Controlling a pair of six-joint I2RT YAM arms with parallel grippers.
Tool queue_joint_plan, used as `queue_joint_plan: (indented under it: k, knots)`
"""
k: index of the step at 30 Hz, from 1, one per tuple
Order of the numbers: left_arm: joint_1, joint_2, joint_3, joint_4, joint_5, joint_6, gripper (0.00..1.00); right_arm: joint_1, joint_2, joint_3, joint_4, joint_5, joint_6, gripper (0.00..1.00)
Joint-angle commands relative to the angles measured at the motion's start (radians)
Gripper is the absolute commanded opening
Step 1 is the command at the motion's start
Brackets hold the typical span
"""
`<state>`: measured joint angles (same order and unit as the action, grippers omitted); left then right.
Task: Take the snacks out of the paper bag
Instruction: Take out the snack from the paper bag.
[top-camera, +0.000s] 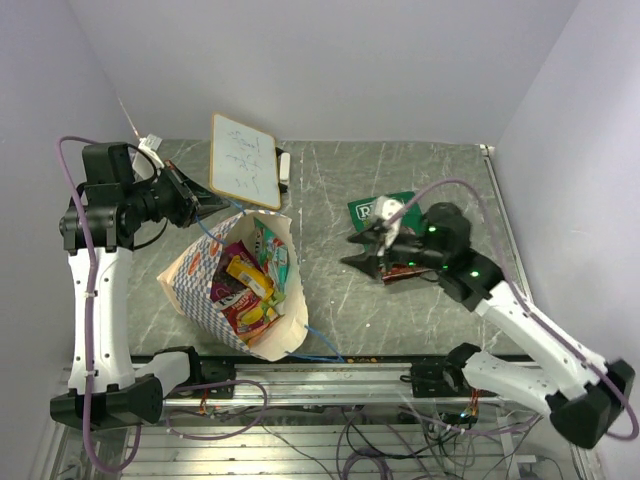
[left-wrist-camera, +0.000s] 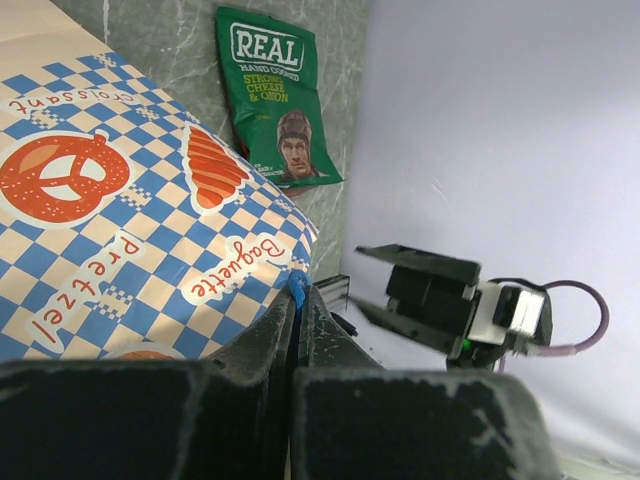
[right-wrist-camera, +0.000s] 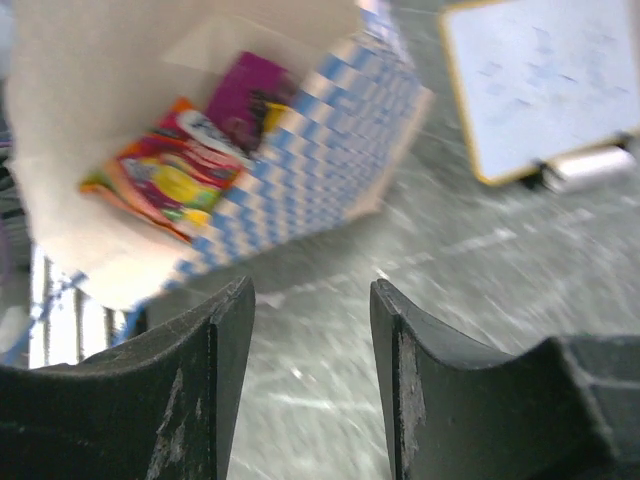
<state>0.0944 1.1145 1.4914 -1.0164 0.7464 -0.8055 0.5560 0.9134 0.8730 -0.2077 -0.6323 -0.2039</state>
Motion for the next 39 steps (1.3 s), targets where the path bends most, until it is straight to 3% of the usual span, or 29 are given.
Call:
queue_joint_plan:
  k: [1,7,13,18,24,30,39]
  knots:
    - [-0.002,0.008,0.020,0.017,0.017,-0.044,0.07,0.236,0.153,0.066,0.166,0.100,0.072,0.50]
    - [-0.001,0.050,0.073,-0.087,-0.039,0.026,0.07,0.486,0.375,0.263,0.077,0.134,-0.157,0.54]
    - [-0.001,0.025,0.073,-0.100,-0.068,0.036,0.07,0.545,0.429,0.218,0.068,0.067,-0.491,0.58]
    - [-0.002,0.002,0.059,-0.085,-0.061,0.024,0.07,0.581,0.520,0.266,-0.073,0.022,-0.786,0.59]
    - [-0.001,0.004,0.056,-0.073,-0.033,0.006,0.07,0.609,0.627,0.308,-0.090,-0.012,-0.875,0.60]
    - [-0.001,-0.030,-0.022,0.076,0.002,-0.089,0.07,0.644,0.714,0.317,-0.115,0.028,-0.935,0.60]
    - [-0.001,0.002,0.000,0.076,0.035,-0.058,0.07,0.673,0.806,0.342,-0.087,0.078,-0.945,0.58]
